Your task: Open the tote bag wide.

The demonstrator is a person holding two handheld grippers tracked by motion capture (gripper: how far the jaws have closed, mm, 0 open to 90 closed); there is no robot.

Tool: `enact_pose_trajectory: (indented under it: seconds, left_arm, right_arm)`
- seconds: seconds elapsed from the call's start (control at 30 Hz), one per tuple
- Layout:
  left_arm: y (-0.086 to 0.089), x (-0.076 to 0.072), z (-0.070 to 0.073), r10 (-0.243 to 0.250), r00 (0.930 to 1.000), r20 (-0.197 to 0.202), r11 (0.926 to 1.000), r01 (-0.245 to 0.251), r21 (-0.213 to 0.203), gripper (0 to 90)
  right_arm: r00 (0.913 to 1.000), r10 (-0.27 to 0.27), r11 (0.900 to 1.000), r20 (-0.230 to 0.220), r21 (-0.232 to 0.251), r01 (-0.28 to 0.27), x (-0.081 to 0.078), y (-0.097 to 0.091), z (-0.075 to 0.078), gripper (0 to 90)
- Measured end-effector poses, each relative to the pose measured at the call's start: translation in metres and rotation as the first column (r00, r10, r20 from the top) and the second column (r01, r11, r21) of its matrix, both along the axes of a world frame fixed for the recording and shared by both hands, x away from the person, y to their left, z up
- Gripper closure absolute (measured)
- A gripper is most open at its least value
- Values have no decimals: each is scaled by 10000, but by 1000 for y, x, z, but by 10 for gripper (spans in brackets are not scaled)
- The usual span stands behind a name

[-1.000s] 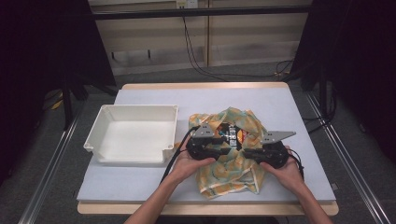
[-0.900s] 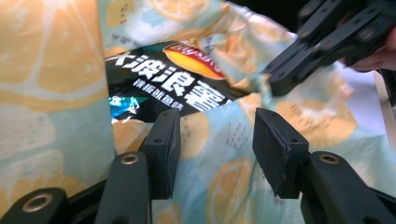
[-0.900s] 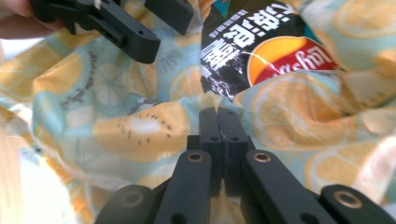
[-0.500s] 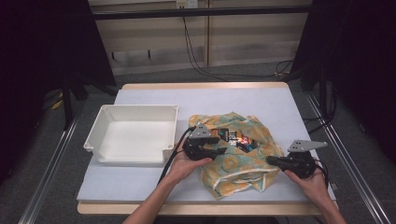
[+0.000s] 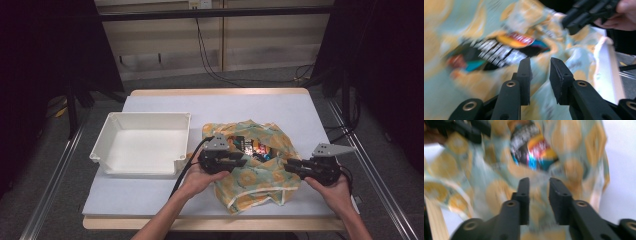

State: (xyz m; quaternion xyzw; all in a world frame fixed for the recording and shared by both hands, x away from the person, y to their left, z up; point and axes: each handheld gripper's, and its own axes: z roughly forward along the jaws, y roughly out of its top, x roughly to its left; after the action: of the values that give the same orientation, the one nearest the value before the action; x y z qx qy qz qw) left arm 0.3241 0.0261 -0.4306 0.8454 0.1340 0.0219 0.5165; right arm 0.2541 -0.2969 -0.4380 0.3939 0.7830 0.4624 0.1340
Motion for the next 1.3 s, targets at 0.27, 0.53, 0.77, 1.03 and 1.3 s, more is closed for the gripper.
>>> enact_pose_trajectory:
  seconds: [0.27,0.53,0.77,1.03,1.3]
  left_arm:
    - [-26,5,-2,-18,9986,536,9998,7,191,640]
    - [-41,11,-21,-596,9972,443,9958,563,727,532]
    - [-47,4,-27,-905,9898,1101,9876,749,1379,631]
    - [-44,-7,-30,-1377,9891,523,9813,1291,1426,900]
    - [-39,-23,-25,-2048,9785,237,9734,2010,1100,900]
  right_arm:
    - [9982,-89,9999,588,60,86,41,22,20,671]
    - [9996,-267,9992,71,-283,269,89,36,4,509]
    - [9996,-64,9989,-269,-460,52,102,43,-11,464]
    - [9966,-793,9957,-213,-499,782,117,34,-10,878]
    - [9828,-1795,9790,-436,-1061,1741,150,23,-17,900]
